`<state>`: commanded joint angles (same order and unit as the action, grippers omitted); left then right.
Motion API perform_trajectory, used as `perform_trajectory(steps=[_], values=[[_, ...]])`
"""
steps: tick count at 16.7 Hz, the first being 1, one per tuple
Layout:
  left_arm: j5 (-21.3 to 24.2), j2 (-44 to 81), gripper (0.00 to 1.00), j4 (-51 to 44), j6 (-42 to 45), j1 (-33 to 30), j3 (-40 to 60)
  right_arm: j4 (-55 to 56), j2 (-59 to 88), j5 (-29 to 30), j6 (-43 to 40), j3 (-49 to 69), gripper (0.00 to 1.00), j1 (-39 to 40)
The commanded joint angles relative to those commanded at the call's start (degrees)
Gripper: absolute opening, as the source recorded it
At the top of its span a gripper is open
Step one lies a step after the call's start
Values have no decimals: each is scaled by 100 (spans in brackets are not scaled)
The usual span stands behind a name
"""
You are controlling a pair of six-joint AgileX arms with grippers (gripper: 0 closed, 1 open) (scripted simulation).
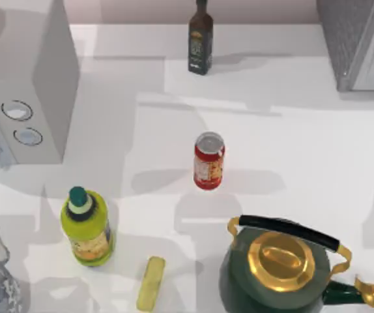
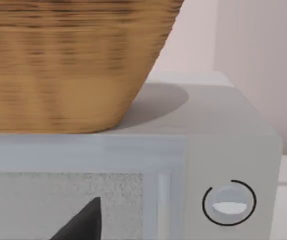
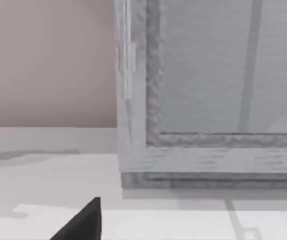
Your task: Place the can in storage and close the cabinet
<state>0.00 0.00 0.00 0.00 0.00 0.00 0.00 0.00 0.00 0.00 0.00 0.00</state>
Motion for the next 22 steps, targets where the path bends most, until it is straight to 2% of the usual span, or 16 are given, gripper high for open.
perform_trajectory(steps=[4,8,22], values=[[0,0,100,0,0,0,0,-47,174,51,64,111,100,104],[0,0,100,0,0,0,0,-281,1245,372,492,757,100,667],[0,0,100,0,0,0,0,-1301,8487,2433,3262,5227,100,3844]])
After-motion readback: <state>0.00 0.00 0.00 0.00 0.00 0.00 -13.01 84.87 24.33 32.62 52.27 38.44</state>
